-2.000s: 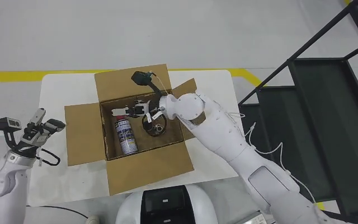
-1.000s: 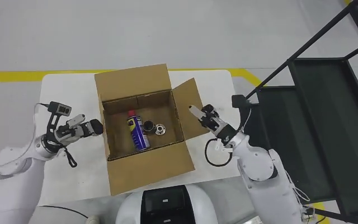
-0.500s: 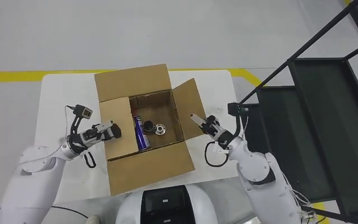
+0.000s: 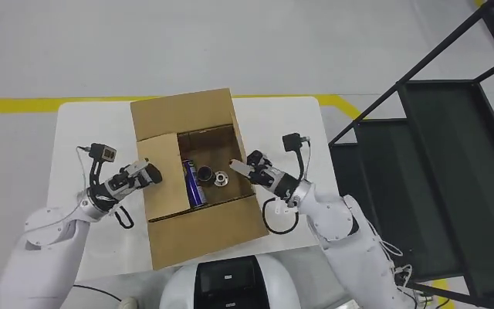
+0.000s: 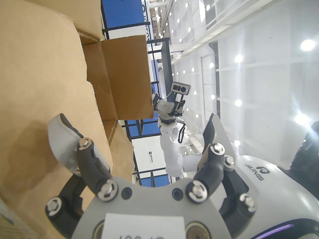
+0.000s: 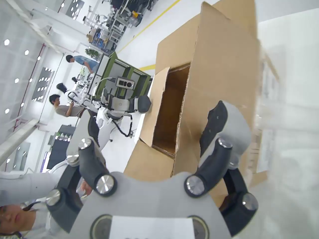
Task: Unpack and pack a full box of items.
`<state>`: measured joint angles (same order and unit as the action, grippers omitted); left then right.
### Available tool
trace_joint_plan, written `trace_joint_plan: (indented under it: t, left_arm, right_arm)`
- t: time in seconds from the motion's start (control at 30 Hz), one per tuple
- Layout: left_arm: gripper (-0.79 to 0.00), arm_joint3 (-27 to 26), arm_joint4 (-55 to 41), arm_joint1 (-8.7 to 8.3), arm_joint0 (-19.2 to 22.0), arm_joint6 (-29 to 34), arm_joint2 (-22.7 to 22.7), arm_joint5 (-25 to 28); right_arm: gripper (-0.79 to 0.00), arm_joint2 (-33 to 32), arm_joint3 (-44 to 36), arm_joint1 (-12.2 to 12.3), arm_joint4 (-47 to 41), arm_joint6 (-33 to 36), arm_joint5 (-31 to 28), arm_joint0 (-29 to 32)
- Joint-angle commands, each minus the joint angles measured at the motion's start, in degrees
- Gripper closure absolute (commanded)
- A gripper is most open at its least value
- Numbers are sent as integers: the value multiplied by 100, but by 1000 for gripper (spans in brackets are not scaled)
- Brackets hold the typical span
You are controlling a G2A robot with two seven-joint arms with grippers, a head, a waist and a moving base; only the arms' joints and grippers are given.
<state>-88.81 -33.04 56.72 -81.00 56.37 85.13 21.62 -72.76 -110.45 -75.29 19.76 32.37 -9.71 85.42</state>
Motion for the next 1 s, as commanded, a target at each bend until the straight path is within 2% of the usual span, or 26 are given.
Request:
trace_joint_plan:
  t: [0.0, 0.13, 0.27, 0.33, 0.5, 0.6, 0.8, 0.97]
  left_arm:
    - [-785, -142, -152, -9, -106, -63, 136, -19]
    - [-785, -428, -468, -21, -343, -237, 430, -83]
    - [-785, -639, -693, -33, -555, -369, 730, -147]
    - [-785, -706, -741, -39, -636, -422, 858, -199]
    - [-785, -733, -671, -50, -777, -542, 1104, -257]
    - [-785, -713, -612, -52, -836, -595, 1182, -336]
    - [-785, -699, -654, -36, -903, -728, 1236, -443]
    - [-785, -712, -664, -30, -927, -753, 1246, -448]
  right_arm:
    - [-785, 290, 261, -24, -18, 177, 12, -308]
    - [-785, 774, 752, -92, -22, 325, 298, -830]
    - [-785, 1151, 1180, -160, 95, 447, 1031, -1241]
    - [-785, 1352, 1252, -195, 149, 482, 1213, -1393]
    - [-785, 1460, 1325, -224, 182, 384, 1507, -1528]
    - [-785, 1481, 1344, -217, 207, 578, 1703, -1576]
    - [-785, 1412, 1225, -194, 153, 629, 1665, -1572]
    - [-785, 764, 568, -64, -308, 772, 1107, -1100]
